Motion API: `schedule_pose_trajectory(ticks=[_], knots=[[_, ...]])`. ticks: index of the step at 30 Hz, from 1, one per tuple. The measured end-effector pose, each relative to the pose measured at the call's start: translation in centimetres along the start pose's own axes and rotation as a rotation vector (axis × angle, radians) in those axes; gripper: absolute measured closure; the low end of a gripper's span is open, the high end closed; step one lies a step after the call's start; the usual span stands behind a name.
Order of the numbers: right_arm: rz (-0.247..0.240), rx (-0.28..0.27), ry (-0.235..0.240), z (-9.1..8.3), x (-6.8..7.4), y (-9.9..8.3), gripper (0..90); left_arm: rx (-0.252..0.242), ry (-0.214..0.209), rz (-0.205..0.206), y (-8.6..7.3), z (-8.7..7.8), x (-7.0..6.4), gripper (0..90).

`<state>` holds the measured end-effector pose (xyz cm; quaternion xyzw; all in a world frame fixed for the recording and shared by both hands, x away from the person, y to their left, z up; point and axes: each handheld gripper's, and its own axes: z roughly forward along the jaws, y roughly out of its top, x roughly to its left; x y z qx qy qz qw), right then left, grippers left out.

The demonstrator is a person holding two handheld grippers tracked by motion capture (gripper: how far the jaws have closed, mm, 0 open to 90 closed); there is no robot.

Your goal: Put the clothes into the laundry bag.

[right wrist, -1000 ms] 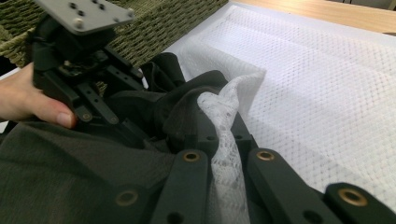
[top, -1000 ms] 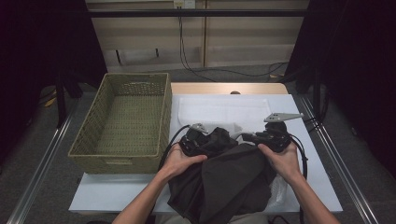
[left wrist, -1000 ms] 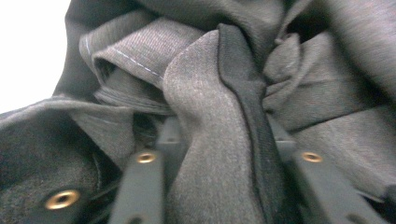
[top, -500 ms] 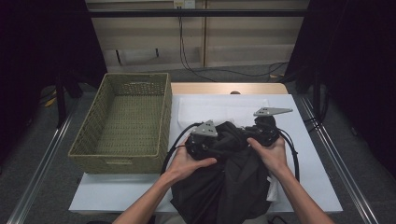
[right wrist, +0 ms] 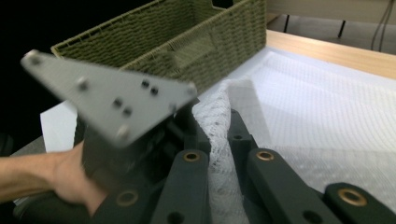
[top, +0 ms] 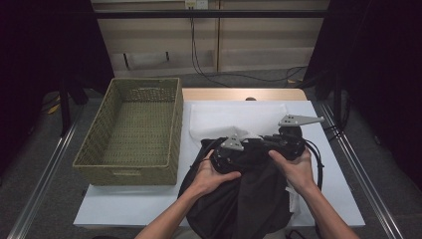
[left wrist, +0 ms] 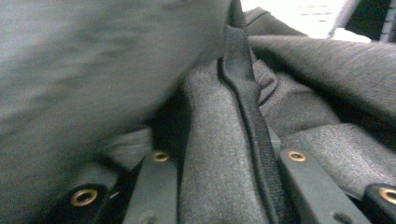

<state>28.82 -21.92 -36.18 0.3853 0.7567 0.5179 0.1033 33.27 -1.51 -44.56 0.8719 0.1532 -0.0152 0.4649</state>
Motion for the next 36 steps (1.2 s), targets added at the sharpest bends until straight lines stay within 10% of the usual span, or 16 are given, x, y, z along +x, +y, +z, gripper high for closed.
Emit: schedule_pose_trajectory(ticks=[16, 21, 27, 36], knots=[[0.009, 0.033, -0.012, -0.3, -0.8, -1.6, 88.7, -0.058, -0.001, 0.007, 0.6, -4.1, 0.2, 23.8], [0.011, 0.029, -0.012, -0.4, -0.9, -1.5, 88.6, -0.119, 0.091, -0.005, 0.5, -6.7, 0.9, 15.7], [0.008, 0.036, -0.013, -0.3, -1.0, -1.5, 88.6, -0.087, 0.152, -0.038, -0.5, -5.7, 2.5, 6.0], [0.003, 0.041, -0.016, -0.4, -0.8, -1.5, 88.6, -0.03, 0.114, -0.097, -1.8, -4.1, 3.5, 0.1]])
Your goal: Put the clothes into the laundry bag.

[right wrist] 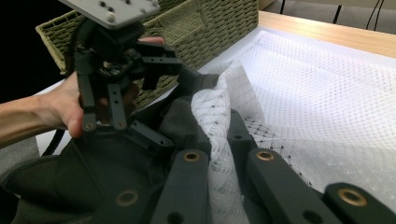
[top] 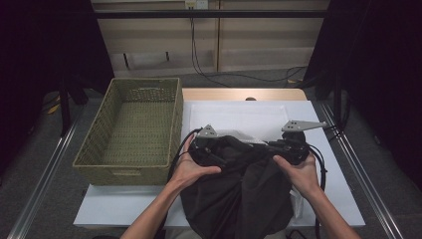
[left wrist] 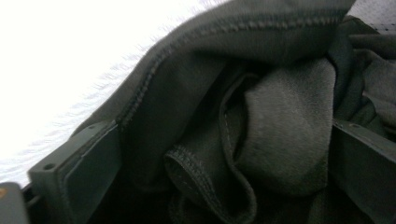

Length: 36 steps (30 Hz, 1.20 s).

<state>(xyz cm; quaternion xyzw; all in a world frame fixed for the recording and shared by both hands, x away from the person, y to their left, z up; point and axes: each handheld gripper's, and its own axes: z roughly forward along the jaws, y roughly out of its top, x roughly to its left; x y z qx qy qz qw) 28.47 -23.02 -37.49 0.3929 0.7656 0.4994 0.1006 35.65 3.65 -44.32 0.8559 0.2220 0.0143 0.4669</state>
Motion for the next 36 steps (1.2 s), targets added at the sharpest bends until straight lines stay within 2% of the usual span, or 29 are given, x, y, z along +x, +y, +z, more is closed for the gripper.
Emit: schedule_pose_trajectory(ticks=[1, 2, 4, 6, 7, 9, 10, 13, 14, 16, 17, 18, 19, 20, 22, 23, 27, 28, 29, 30, 32, 33, 34, 35, 36], knots=[[-0.003, -0.001, -0.001, 0.0, 0.0, 0.0, 88.6, 0.018, -0.009, -0.015, -0.1, 0.2, 0.1, 0.2], [-0.003, 0.0, -0.001, 0.0, 0.0, 0.0, 88.6, 0.026, -0.038, -0.019, -0.3, 0.4, 0.2, 1.2], [0.001, -0.001, -0.001, 0.1, 0.0, 0.0, 88.6, 0.047, -0.112, -0.015, -0.5, 0.6, 0.1, 19.6], [0.003, -0.001, 0.0, 0.2, -0.1, 0.1, 88.6, 0.055, -0.141, -0.022, -0.6, 0.6, 0.2, 33.7], [0.005, -0.002, -0.003, 0.2, -0.1, 0.1, 88.6, 0.053, -0.148, -0.031, -0.6, 0.6, 0.2, 39.5], [0.005, -0.004, -0.001, 0.2, -0.3, 0.0, 88.6, 0.052, -0.158, -0.019, -0.6, 0.3, 0.0, 49.4], [0.006, -0.005, -0.003, 0.1, -0.3, 0.1, 88.6, 0.047, -0.157, -0.014, -0.6, 0.2, -0.1, 57.6], [0.014, -0.009, -0.004, 0.2, -0.4, 0.1, 88.6, 0.03, -0.172, -0.01, -0.5, -0.1, -0.2, 69.9], [0.013, -0.009, -0.008, 0.2, -0.5, 0.2, 88.6, 0.003, -0.167, 0.003, -0.2, -0.7, -0.7, 72.3], [0.019, -0.008, -0.011, 0.5, -0.5, 0.2, 88.6, -0.018, -0.167, 0.03, 0.2, -1.4, -1.4, 74.9], [0.019, -0.008, -0.011, 0.5, -0.5, 0.2, 88.6, -0.018, -0.167, 0.03, 0.2, -1.4, -1.4, 76.0], [0.022, -0.007, -0.016, 0.9, -0.6, 0.4, 88.6, -0.031, -0.174, 0.059, 0.8, -2.0, -2.2, 77.1], [0.022, -0.007, -0.016, 0.9, -0.6, 0.4, 88.6, -0.031, -0.174, 0.059, 0.8, -2.0, -2.2, 77.7], [0.022, -0.006, -0.013, 1.4, -0.6, 0.6, 88.6, -0.034, -0.176, 0.085, 1.3, -2.5, -2.8, 78.3], [0.024, -0.009, -0.01, 1.9, -0.6, 0.8, 88.6, -0.043, -0.188, 0.09, 1.5, -2.4, -3.2, 78.5], [0.028, -0.011, -0.009, 2.1, -0.5, 0.9, 88.7, -0.041, -0.184, 0.115, 1.8, -2.4, -3.8, 78.6], [0.025, -0.009, -0.006, 2.6, -0.4, 1.2, 88.7, -0.054, -0.215, 0.12, 2.3, -1.7, -4.3, 78.7], [0.013, -0.011, 0.004, 2.9, -0.2, 1.5, 88.7, -0.031, -0.218, 0.142, 2.5, -0.8, -4.8, 78.7], [0.013, -0.011, 0.004, 2.9, -0.2, 1.5, 88.7, -0.031, -0.218, 0.142, 2.5, -0.8, -4.8, 78.7], [0.008, -0.016, 0.01, 2.9, -0.1, 1.6, 88.7, -0.014, -0.219, 0.143, 2.6, -0.1, -4.9, 78.7], [-0.004, -0.039, 0.033, 2.7, 0.6, 2.0, 88.7, 0.018, -0.173, 0.14, 2.5, 1.3, -4.9, 78.9], [-0.009, -0.046, 0.041, 2.5, 0.8, 2.2, 88.7, 0.013, -0.169, 0.125, 2.4, 1.5, -4.5, 79.0], [-0.012, -0.051, 0.044, 2.1, 1.1, 2.3, 88.7, 0.017, -0.137, 0.104, 2.2, 1.5, -4.0, 79.1], [-0.012, -0.051, 0.044, 2.1, 1.1, 2.3, 88.7, 0.017, -0.137, 0.104, 2.2, 1.5, -4.0, 79.3], [-0.024, -0.057, 0.043, 1.4, 1.5, 2.2, 88.6, 0.023, -0.093, 0.103, 2.0, 1.5, -3.7, 79.4]])
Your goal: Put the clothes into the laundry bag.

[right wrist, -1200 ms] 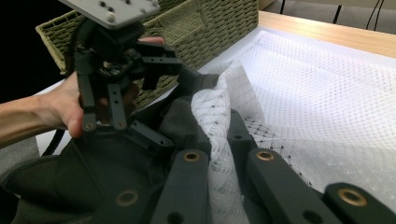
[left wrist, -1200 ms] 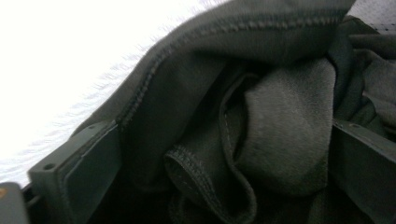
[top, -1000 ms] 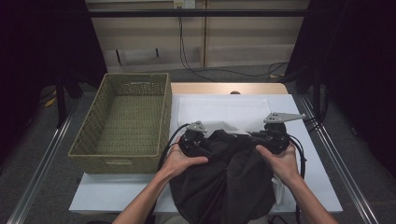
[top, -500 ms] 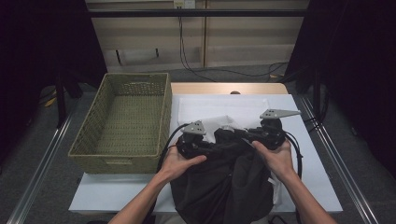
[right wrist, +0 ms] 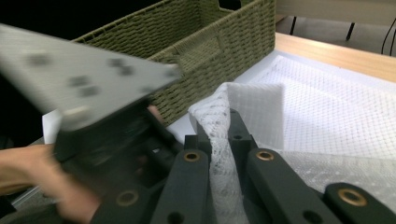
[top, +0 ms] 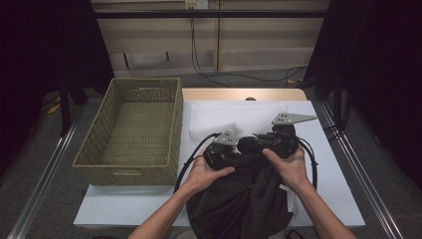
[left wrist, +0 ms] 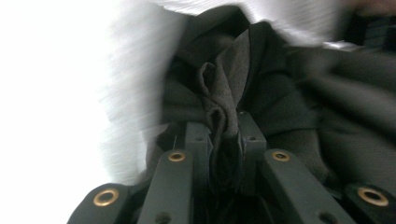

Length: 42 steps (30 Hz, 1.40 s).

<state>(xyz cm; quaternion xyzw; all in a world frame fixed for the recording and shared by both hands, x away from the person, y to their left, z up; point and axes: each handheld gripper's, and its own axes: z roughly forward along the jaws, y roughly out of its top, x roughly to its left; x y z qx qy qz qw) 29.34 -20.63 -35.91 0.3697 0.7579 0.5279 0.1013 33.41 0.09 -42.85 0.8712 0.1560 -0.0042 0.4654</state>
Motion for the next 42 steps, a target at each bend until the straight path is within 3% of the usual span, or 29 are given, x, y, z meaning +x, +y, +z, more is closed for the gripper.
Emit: schedule_pose_trajectory(ticks=[1, 2, 3, 5, 8, 10, 11, 16, 20, 25, 27, 29, 30, 32, 33, 34, 37, 39, 40, 42], knots=[[0.0, 0.0, 0.0, 0.0, 0.0, 0.0, 88.6, 0.003, 0.019, -0.012, -0.2, -0.1, 0.4, 79.4], [-0.012, 0.003, -0.007, -0.8, 0.2, -0.2, 88.7, 0.003, 0.068, -0.033, -0.4, -0.5, 1.0, 79.6], [-0.013, 0.003, -0.012, -1.1, 0.3, -0.3, 88.7, -0.031, 0.061, -0.057, -0.5, -0.7, 1.4, 79.7], [-0.017, 0.017, -0.021, -1.7, 0.5, -0.6, 88.7, -0.038, 0.105, -0.062, -0.3, -1.1, 1.4, 80.0], [-0.027, 0.009, -0.023, -2.5, 0.9, -0.7, 88.6, -0.061, 0.139, -0.058, 0.1, -1.7, 1.2, 80.3], [-0.022, -0.001, -0.024, -2.6, 0.9, -0.6, 88.7, -0.086, 0.142, -0.082, 0.3, -2.1, 1.6, 80.3], [-0.018, -0.001, -0.023, -2.5, 0.8, -0.6, 88.7, -0.088, 0.165, -0.089, 0.3, -2.3, 1.9, 80.3], [-0.01, 0.055, -0.025, -1.3, 0.5, -1.8, 88.7, -0.027, 0.178, -0.102, -1.1, -1.5, 2.7, 79.4], [0.0, 0.099, -0.018, -0.5, 0.3, -3.0, 88.6, -0.059, 0.122, -0.152, -2.3, -1.6, 2.9, 66.8], [0.012, 0.109, -0.018, -0.3, 0.0, -3.5, 88.7, -0.076, 0.096, -0.116, -1.9, -3.1, 1.7, 44.2], [0.015, 0.108, -0.021, -0.4, -0.2, -3.6, 88.7, -0.09, 0.097, -0.072, -1.5, -4.1, 0.7, 39.7], [0.016, 0.106, -0.023, -0.6, -0.3, -3.6, 88.6, -0.099, 0.094, -0.071, -1.5, -4.4, 0.4, 36.6], [0.016, 0.102, -0.029, -0.7, -0.4, -3.5, 88.7, -0.138, 0.113, -0.081, -1.3, -5.2, -0.1, 36.3], [0.023, 0.101, -0.034, -0.9, -0.6, -3.6, 88.7, -0.171, 0.057, -0.07, -1.0, -5.9, -0.5, 36.7], [0.023, 0.101, -0.034, -0.9, -0.6, -3.6, 88.7, -0.171, 0.057, -0.07, -1.0, -5.9, -0.5, 36.6], [0.031, 0.101, -0.039, -0.9, -1.0, -3.6, 88.7, -0.159, 0.012, -0.047, -0.8, -6.2, -1.2, 36.3], [0.034, 0.099, -0.032, -0.9, -1.1, -3.7, 88.6, -0.13, -0.046, -0.011, -0.9, -6.0, -2.4, 34.0], [0.031, 0.101, -0.029, -0.9, -1.1, -3.7, 88.7, -0.122, -0.054, -0.008, -1.0, -5.8, -3.0, 32.2], [0.036, 0.098, -0.035, -0.8, -1.1, -3.7, 88.6, -0.104, -0.08, 0.004, -1.2, -5.1, -3.5, 25.8], [0.029, 0.101, -0.035, -0.8, -1.2, -3.7, 88.5, -0.107, -0.104, 0.016, -1.3, -4.7, -3.9, 24.6]])
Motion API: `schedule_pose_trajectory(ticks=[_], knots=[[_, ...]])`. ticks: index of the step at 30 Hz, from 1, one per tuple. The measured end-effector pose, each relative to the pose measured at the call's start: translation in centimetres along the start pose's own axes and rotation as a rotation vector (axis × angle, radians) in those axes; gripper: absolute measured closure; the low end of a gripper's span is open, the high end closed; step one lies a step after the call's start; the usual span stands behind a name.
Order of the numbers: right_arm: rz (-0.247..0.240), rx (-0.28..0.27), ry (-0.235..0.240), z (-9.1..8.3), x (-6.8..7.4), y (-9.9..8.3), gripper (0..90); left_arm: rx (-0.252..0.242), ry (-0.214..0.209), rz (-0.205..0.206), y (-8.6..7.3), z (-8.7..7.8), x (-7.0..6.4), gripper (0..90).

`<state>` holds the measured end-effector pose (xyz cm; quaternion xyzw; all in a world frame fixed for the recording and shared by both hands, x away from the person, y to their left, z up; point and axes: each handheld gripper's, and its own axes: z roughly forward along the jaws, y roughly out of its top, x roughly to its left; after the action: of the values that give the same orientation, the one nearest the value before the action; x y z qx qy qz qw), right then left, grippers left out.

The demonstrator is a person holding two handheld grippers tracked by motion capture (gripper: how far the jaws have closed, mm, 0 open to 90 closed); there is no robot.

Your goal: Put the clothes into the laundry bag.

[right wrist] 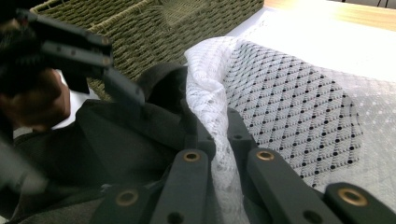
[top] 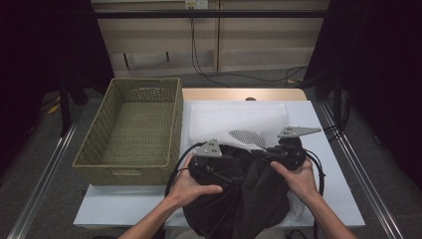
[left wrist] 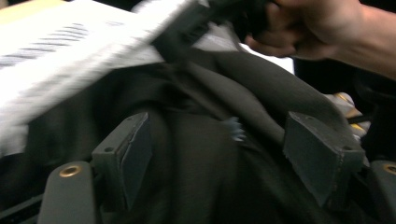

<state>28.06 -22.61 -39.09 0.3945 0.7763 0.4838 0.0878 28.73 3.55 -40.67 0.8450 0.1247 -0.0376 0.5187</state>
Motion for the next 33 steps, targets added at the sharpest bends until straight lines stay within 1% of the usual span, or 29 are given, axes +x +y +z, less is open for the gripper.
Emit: schedule_pose_trajectory(ticks=[1, 2, 3, 4, 5, 7, 8, 9, 10, 11, 12, 13, 14, 15, 16, 17, 19, 20, 21, 22, 23, 24, 25, 26, 28, 29, 30, 32, 33], knots=[[-0.001, 0.0, 0.003, 0.0, 0.0, 0.0, 88.5, 0.01, -0.026, 0.008, -0.1, 0.8, -0.4, 24.4], [-0.001, 0.0, 0.004, 0.0, 0.0, 0.0, 88.5, 0.023, -0.005, 0.022, -0.1, 1.3, -0.6, 22.2], [0.001, 0.0, 0.003, 0.0, 0.0, 0.0, 88.5, 0.039, -0.006, 0.028, -0.2, 1.8, -0.7, 19.1], [0.002, 0.0, 0.004, 0.1, 0.0, 0.0, 88.5, 0.043, -0.02, 0.017, -0.2, 2.4, -0.8, 15.9], [0.001, 0.001, 0.004, 0.1, 0.0, 0.1, 88.6, 0.043, -0.02, 0.017, -0.2, 2.4, -0.8, 14.0], [-0.001, 0.002, 0.002, 0.1, 0.0, 0.0, 88.5, 0.106, 0.015, 0.066, -0.5, 4.0, -1.2, 10.4], [-0.002, 0.004, 0.003, 0.0, 0.0, 0.0, 88.5, 0.142, 0.019, 0.073, -0.8, 4.5, -1.1, 10.1], [-0.005, 0.004, 0.002, 0.0, 0.0, 0.0, 88.5, 0.142, 0.019, 0.073, -0.8, 4.5, -1.1, 10.4], [-0.008, 0.005, 0.001, 0.0, 0.0, -0.1, 88.5, 0.156, 0.038, 0.077, -1.4, 5.0, -0.5, 12.6], [-0.008, 0.005, 0.001, 0.0, 0.0, -0.1, 88.5, 0.156, 0.038, 0.077, -1.4, 5.0, -0.5, 15.8], [-0.007, 0.008, -0.001, 0.0, 0.1, -0.2, 88.5, 0.147, 0.046, 0.054, -2.1, 5.1, 0.4, 19.2], [-0.009, 0.012, -0.001, 0.0, 0.1, -0.2, 88.5, 0.158, 0.039, 0.048, -2.4, 5.1, 1.0, 21.8], [-0.007, 0.016, -0.003, 0.1, 0.1, -0.3, 88.5, 0.158, 0.039, 0.048, -2.4, 5.1, 1.0, 22.7], [-0.008, 0.019, -0.003, 0.1, 0.0, -0.3, 88.5, 0.169, 0.019, 0.028, -2.9, 5.3, 1.7, 22.7], [-0.006, 0.022, -0.003, 0.2, 0.0, -0.4, 88.5, 0.175, 0.023, 0.031, -3.0, 5.5, 1.6, 22.7], [-0.007, 0.023, -0.003, 0.2, 0.0, -0.4, 88.5, 0.181, 0.029, 0.057, -3.1, 5.8, 1.4, 22.9], [-0.008, 0.024, -0.001, 0.3, 0.0, -0.4, 88.5, 0.244, 0.054, 0.111, -3.0, 6.3, 0.9, 23.2], [-0.006, 0.023, 0.0, 0.3, 0.0, -0.3, 88.5, 0.241, 0.055, 0.101, -3.0, 6.5, 0.9, 27.4], [-0.006, 0.023, 0.0, 0.3, 0.0, -0.3, 88.5, 0.241, 0.055, 0.101, -3.0, 6.5, 0.9, 36.9], [-0.003, 0.021, 0.003, 0.2, 0.1, -0.3, 88.6, 0.269, 0.075, 0.094, -2.8, 6.4, 0.9, 49.1], [-0.003, 0.021, 0.003, 0.2, 0.1, -0.3, 88.6, 0.269, 0.075, 0.094, -2.8, 6.4, 0.9, 57.8], [-0.003, 0.02, 0.004, 0.2, 0.1, -0.2, 88.6, 0.241, 0.066, 0.077, -2.7, 6.3, 1.2, 57.8], [-0.009, 0.01, 0.007, 0.0, 0.2, -0.1, 88.6, 0.226, 0.063, 0.043, -2.6, 6.1, 1.6, 71.1], [-0.009, 0.01, 0.007, 0.0, 0.2, -0.1, 88.6, 0.226, 0.063, 0.043, -2.6, 6.1, 1.6, 72.8], [-0.014, 0.002, 0.01, -0.3, 0.4, 0.1, 88.6, 0.207, 0.085, 0.006, -2.1, 5.7, 1.8, 74.0], [-0.014, -0.008, 0.014, -0.6, 0.7, 0.4, 88.6, 0.14, 0.097, -0.028, -1.6, 5.2, 2.0, 75.3], [-0.014, -0.008, 0.014, -0.6, 0.7, 0.4, 88.6, 0.14, 0.097, -0.028, -1.6, 5.2, 2.0, 75.6], [-0.014, -0.023, 0.02, -1.0, 0.9, 0.7, 88.5, 0.102, 0.12, -0.049, -0.9, 4.6, 2.2, 76.0], [-0.014, -0.023, 0.02, -1.0, 0.9, 0.7, 88.5, 0.102, 0.12, -0.049, -0.9, 4.6, 2.2, 76.1]])
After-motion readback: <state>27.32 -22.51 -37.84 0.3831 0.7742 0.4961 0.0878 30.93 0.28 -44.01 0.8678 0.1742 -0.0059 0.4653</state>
